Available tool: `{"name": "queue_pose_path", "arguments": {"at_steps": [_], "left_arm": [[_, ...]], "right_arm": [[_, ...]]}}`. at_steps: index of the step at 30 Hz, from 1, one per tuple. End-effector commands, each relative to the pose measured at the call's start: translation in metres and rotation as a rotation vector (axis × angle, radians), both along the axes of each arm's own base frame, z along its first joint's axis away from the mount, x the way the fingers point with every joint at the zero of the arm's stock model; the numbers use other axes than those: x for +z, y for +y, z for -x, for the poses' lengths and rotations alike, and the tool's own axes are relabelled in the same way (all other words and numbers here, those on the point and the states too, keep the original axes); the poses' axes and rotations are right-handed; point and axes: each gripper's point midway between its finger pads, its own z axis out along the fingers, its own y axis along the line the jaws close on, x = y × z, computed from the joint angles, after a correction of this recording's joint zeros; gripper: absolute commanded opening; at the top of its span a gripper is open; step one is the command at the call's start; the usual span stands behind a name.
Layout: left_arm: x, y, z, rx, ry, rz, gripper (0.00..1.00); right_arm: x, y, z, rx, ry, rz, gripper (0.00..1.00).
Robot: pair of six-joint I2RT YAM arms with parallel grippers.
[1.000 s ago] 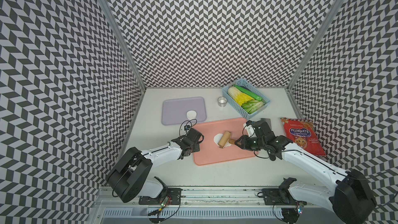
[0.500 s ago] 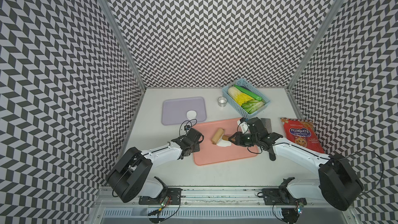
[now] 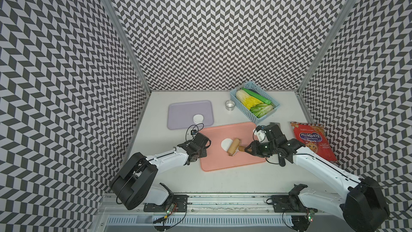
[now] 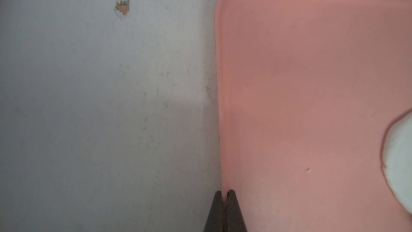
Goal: Roll out the dumpling wrappers from the dough
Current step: Flatten out the dough on the work surface.
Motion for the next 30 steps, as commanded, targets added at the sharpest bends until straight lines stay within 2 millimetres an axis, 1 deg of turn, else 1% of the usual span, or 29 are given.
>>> {"name": "queue_pose_path", "arguments": {"at_steps": [1,5,11,14,18,22,25,30], "left_arm": [[-0.007,-0.002,0.013,-0.055,0.044,-0.014,0.0],[-0.006,-0.003,0.013,-0.058,0.045,-0.016,0.0],[-0.005,-0.003,0.012,-0.058,0.04,-0.014,0.0],[-0.005,-0.003,0.012,-0.058,0.04,-0.016,0.0],[-0.006,-0.002,0.012,-0.058,0.04,-0.018,0.0],[-0.005,-0.002,0.012,-0.058,0.04,-0.021,0.0],[-0.005,-0.001,0.012,-0.057,0.038,-0.024,0.0],[-0.004,-0.001,0.012,-0.055,0.037,-0.022,0.0]], "right_arm": [[-0.05,-0.023,0.027,0.002,0.176,0.131,0.0],[-0.066,-0.028,0.019,-0.005,0.195,0.194,0.0],[-0.092,-0.034,0.019,-0.012,0.243,0.254,0.0],[-0.096,-0.035,0.015,-0.032,0.243,0.266,0.0],[-0.096,-0.033,0.006,-0.06,0.231,0.259,0.0],[-0.087,-0.033,0.006,-0.085,0.219,0.241,0.0],[-0.071,-0.037,0.01,-0.096,0.195,0.225,0.0],[-0.041,-0.055,0.017,-0.117,0.149,0.231,0.0]]}}
